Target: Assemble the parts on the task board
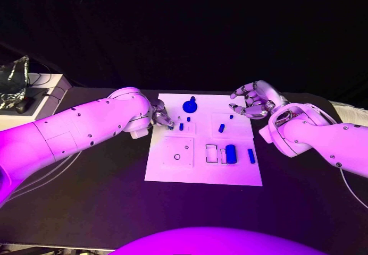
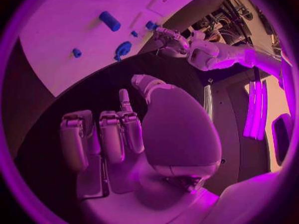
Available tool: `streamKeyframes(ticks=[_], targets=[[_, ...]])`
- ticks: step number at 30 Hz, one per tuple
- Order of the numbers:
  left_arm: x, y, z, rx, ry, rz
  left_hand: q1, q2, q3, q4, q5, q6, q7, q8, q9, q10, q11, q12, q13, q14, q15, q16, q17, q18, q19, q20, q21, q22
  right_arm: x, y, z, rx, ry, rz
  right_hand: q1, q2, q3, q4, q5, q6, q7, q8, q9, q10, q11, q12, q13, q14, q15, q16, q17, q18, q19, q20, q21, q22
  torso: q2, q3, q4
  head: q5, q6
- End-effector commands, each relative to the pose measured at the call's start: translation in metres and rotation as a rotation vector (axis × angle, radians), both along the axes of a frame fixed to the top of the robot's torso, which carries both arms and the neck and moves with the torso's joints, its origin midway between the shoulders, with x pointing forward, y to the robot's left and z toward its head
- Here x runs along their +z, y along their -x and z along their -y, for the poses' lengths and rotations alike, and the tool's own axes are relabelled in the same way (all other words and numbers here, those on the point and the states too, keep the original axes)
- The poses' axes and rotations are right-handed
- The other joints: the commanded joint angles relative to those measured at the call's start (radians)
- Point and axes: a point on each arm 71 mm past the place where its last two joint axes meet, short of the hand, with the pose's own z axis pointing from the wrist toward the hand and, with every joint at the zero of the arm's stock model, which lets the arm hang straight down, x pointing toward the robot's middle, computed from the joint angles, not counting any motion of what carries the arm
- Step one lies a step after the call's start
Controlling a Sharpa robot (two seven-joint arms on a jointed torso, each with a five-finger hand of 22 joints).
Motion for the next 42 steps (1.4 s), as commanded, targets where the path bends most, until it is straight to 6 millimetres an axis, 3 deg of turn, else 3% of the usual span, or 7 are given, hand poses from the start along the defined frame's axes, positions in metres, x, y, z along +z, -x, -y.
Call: streamKeyframes(ticks=[1,27,42], targets=[[-0.004,0.002,0.001,-0.027,-0.023,-0.036,0.011,-0.001,0.186,-0.19,0.004,0.026,-0.017,0.003,0.002,0.006,0.001,0.002,0.001,0.104,-0.004,0.003,0.263,-0.017,0.018,-0.005,0.006,0.163,0.0,0.0,-0.001,0.015,0.008,0.001,-0.009,0.002,0.005,-0.002,0.003,-0.007,0.0,0.001,0.001,0.064,-0.008,-0.001,0.221,0.092,-0.008,-0.004,0.207,0.006,0.093,-0.006,-0.002,0.249,0.001,-0.0003,-0.0003,-0.001,-0.001],[-0.004,-0.001,0.0,-0.036,-0.016,-0.095,0.014,-0.001,0.185,-0.189,0.004,0.029,-0.017,0.001,0.001,0.011,0.001,0.006,0.008,0.104,-0.004,0.003,0.263,-0.017,0.018,-0.005,0.007,0.164,0.0,0.0,-0.002,0.015,0.008,0.003,-0.009,0.002,0.005,-0.002,0.003,-0.007,0.0,0.001,0.001,0.064,-0.008,-0.001,0.221,0.092,-0.008,-0.004,0.207,0.006,0.093,-0.006,-0.002,0.249,0.0,0.0005,-0.0004,-0.001,-0.009],[0.007,-0.005,0.001,-0.074,-0.03,-0.143,0.017,-0.004,0.184,-0.192,0.005,0.032,-0.018,-0.001,0.0,0.015,0.0,0.008,0.013,0.104,-0.005,0.003,0.263,-0.018,0.019,-0.005,0.008,0.165,0.0,0.0,-0.003,0.017,0.008,0.002,-0.013,0.001,0.007,-0.004,0.005,-0.007,0.0,0.002,0.0,0.066,-0.008,0.0,0.223,0.092,-0.008,-0.004,0.208,0.005,0.094,-0.006,-0.001,0.249,0.0,0.0009,0.0003,-0.001,-0.011]])
